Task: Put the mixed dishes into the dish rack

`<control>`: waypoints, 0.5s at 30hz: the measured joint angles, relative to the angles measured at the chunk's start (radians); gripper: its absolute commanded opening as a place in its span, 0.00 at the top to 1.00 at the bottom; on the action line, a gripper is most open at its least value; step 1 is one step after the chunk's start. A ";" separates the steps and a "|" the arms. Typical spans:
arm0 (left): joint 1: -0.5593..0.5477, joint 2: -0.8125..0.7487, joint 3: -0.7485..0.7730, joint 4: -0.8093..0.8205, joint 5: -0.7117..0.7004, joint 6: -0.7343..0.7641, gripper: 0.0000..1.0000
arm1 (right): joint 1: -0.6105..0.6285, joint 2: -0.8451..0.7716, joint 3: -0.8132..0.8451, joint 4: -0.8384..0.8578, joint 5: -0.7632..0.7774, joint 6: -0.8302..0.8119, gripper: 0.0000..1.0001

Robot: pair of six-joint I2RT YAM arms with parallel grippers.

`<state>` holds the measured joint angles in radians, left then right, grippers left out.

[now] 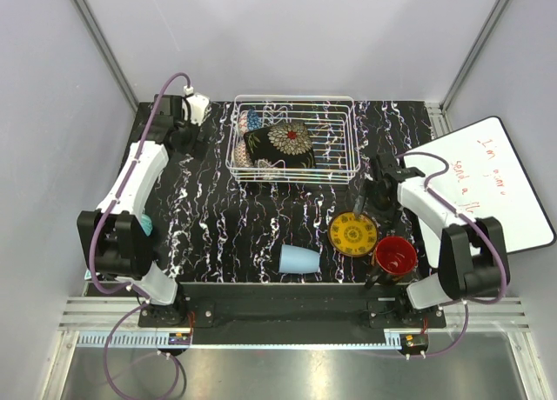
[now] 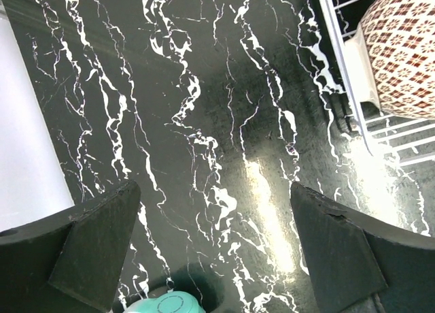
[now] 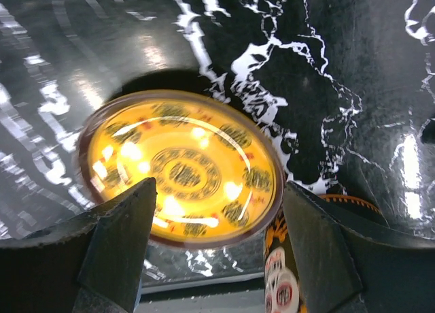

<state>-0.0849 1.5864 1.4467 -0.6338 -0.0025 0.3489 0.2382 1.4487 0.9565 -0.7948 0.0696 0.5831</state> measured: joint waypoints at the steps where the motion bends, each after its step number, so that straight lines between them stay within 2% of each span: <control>1: 0.002 0.000 0.000 -0.001 0.000 0.003 0.03 | -0.001 0.019 -0.007 0.010 0.000 0.002 0.18; 8: 0.015 0.000 -0.001 -0.001 0.000 0.022 0.03 | -0.006 0.098 -0.075 0.059 -0.008 0.006 0.20; 15: 0.017 0.000 -0.001 -0.001 0.000 0.022 0.03 | -0.016 0.113 -0.105 0.116 -0.084 0.012 0.37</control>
<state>-0.0677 1.5864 1.4460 -0.6346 -0.0029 0.3706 0.2226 1.5616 0.8513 -0.6788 -0.0139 0.5949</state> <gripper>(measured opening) 0.974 0.689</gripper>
